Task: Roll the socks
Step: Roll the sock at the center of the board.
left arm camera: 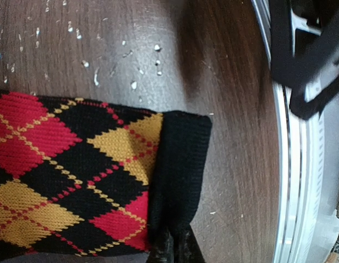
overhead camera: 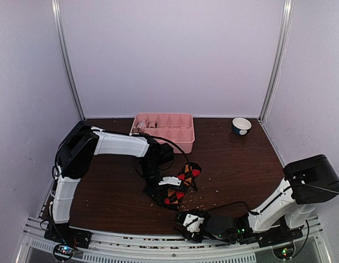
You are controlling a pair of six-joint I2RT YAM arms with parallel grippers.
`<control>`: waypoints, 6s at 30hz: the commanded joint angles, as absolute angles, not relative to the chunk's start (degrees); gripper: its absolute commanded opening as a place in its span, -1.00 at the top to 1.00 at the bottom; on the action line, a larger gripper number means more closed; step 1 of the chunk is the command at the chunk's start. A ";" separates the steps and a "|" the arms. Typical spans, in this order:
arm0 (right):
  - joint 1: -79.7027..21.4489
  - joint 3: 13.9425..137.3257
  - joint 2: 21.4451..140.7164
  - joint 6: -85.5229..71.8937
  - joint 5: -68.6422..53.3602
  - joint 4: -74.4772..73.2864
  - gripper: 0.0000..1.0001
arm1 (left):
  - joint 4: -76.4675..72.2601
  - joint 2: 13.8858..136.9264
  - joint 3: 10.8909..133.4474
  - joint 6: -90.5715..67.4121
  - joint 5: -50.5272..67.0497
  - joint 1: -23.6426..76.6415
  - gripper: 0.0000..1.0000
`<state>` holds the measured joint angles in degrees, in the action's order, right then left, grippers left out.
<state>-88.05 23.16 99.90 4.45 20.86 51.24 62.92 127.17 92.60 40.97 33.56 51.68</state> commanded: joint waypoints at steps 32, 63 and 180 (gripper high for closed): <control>-74.08 32.19 111.12 8.78 5.45 47.10 0.61 | 64.40 128.17 92.40 42.05 33.00 51.33 1.00; -74.51 25.79 100.72 7.64 9.01 43.58 -0.99 | 60.47 124.54 88.41 42.41 31.17 50.84 1.00; -59.83 29.07 114.32 -22.71 -25.92 38.43 1.00 | 35.27 94.24 71.14 32.06 20.34 43.94 -0.96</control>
